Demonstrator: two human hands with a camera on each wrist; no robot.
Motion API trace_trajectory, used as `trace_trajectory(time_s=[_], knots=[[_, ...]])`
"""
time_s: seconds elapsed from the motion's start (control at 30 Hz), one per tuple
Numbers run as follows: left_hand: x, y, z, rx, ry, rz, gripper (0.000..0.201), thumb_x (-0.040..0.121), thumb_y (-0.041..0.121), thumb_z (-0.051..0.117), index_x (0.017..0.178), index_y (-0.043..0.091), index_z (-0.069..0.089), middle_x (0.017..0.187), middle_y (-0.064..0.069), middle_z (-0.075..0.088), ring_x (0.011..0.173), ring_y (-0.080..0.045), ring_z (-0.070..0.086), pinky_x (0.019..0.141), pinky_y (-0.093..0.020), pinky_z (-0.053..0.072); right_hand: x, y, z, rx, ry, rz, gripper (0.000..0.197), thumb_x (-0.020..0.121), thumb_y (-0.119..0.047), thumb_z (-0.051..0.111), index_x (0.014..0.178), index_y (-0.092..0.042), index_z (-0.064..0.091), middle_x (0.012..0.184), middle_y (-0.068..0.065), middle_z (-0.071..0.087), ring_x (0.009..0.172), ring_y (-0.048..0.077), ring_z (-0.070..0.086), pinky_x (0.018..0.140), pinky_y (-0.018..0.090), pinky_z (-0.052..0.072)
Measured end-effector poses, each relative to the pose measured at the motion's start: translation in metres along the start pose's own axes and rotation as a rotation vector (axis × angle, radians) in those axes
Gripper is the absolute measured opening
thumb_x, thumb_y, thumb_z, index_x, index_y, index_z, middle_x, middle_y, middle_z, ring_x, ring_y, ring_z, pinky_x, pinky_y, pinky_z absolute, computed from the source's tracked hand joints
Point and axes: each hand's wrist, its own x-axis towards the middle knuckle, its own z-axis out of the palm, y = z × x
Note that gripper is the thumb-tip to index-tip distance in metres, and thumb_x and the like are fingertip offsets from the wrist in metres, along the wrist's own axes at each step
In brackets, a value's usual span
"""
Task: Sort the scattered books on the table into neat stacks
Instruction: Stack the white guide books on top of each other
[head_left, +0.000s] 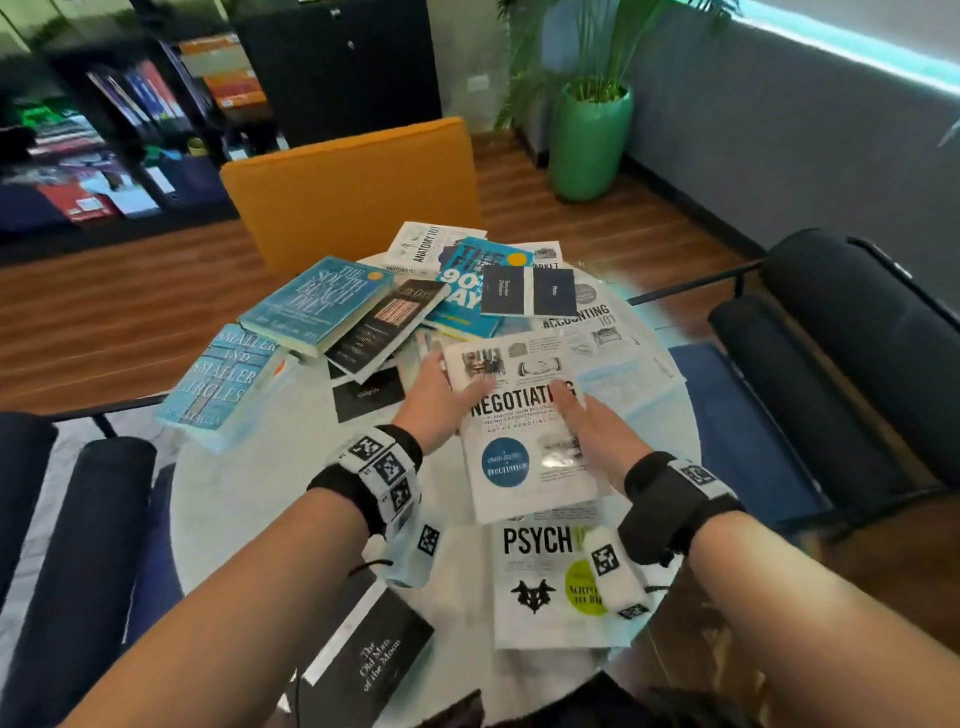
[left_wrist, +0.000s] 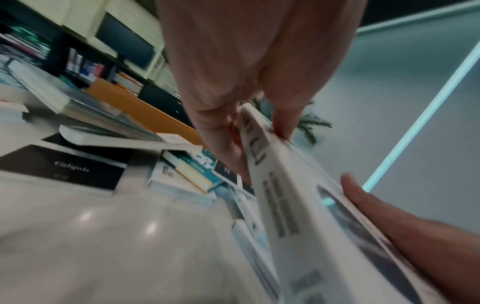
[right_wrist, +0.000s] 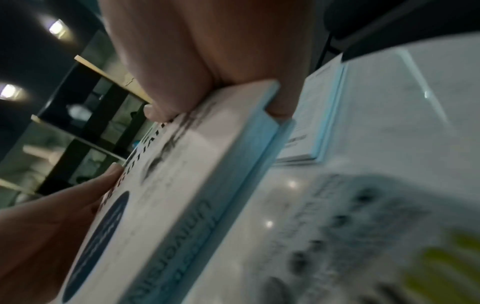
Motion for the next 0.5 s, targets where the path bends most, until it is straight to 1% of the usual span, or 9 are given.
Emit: trace_trajectory(time_s=[0.07,0.13,0.17,0.23,0.3,0.33,0.37,0.43,0.5], knots=[[-0.019,-0.024,0.012,0.009,-0.158,-0.062,0.064,0.077,0.021,0.08,0.126,0.017,0.04,0.115,-0.001,0.067,0.095,-0.016,0.069,0.061,-0.041,0.061,-0.014,0.022,-0.002,-0.018,0.012,0.009,0.063,0.089,-0.069,0.037,0.128,-0.025,0.058,0.12,-0.01,0.067,0.108,0.008,0.063,0.097,0.028,0.045],[-0.038,-0.047,0.024,0.101,-0.304,-0.081,0.065,0.071,0.021,0.084,0.122,0.022,0.045,0.111,0.002,0.07,0.095,-0.017,0.07,0.057,-0.041,0.06,-0.028,0.045,0.001,-0.033,0.026,0.037,0.055,0.095,-0.061,0.034,0.121,-0.022,0.063,0.115,-0.007,0.07,0.102,0.007,0.065,0.09,0.024,0.047],[-0.046,-0.059,0.029,0.144,-0.359,-0.075,0.062,0.069,0.02,0.084,0.12,0.023,0.048,0.11,0.002,0.07,0.095,-0.018,0.07,0.056,-0.04,0.06,-0.034,0.058,0.003,-0.053,0.047,0.06,0.056,0.095,-0.061,0.034,0.118,-0.021,0.065,0.113,-0.004,0.071,0.101,0.01,0.066,0.091,0.028,0.048],[-0.059,-0.079,0.039,0.216,-0.403,-0.085,0.056,0.068,0.02,0.084,0.113,0.023,0.052,0.111,-0.003,0.07,0.095,-0.02,0.068,0.056,-0.038,0.06,-0.04,0.083,0.01,-0.102,0.138,0.109,0.062,0.09,-0.067,0.037,0.116,-0.016,0.063,0.111,0.001,0.07,0.101,0.018,0.066,0.096,0.039,0.048],[-0.07,-0.094,0.046,0.29,-0.409,-0.099,0.065,0.059,0.031,0.086,0.114,0.024,0.052,0.114,-0.006,0.065,0.104,-0.024,0.062,0.056,-0.039,0.061,-0.046,0.106,0.017,-0.119,0.239,0.153,0.06,0.09,-0.061,0.045,0.117,-0.009,0.054,0.112,0.007,0.066,0.1,0.023,0.064,0.091,0.039,0.05],[-0.073,-0.099,0.049,0.33,-0.41,-0.108,0.076,0.053,0.039,0.085,0.118,0.024,0.049,0.115,-0.006,0.06,0.11,-0.026,0.057,0.059,-0.041,0.061,-0.049,0.114,0.021,-0.12,0.283,0.159,0.054,0.09,-0.056,0.048,0.115,-0.008,0.053,0.111,0.009,0.064,0.097,0.023,0.064,0.088,0.038,0.051],[-0.075,-0.104,0.051,0.372,-0.403,-0.101,0.084,0.05,0.042,0.084,0.123,0.023,0.046,0.113,-0.004,0.053,0.114,-0.028,0.052,0.067,-0.044,0.061,-0.052,0.12,0.025,-0.142,0.311,0.155,0.052,0.089,-0.056,0.05,0.112,-0.009,0.055,0.111,0.009,0.063,0.094,0.022,0.064,0.085,0.039,0.053],[-0.079,-0.106,0.054,0.47,-0.371,-0.059,0.084,0.06,0.037,0.084,0.13,0.02,0.04,0.1,0.006,0.036,0.121,-0.027,0.039,0.086,-0.047,0.056,-0.057,0.127,0.029,-0.247,0.346,0.137,0.05,0.087,-0.056,0.048,0.111,-0.014,0.057,0.114,0.008,0.057,0.093,0.019,0.06,0.089,0.04,0.052],[-0.082,-0.101,0.054,0.518,-0.349,-0.005,0.076,0.071,0.031,0.082,0.133,0.017,0.04,0.089,0.011,0.026,0.122,-0.027,0.031,0.093,-0.046,0.052,-0.058,0.131,0.031,-0.371,0.346,0.131,0.047,0.09,-0.054,0.044,0.116,-0.017,0.055,0.115,0.005,0.05,0.097,0.018,0.051,0.091,0.038,0.046]])
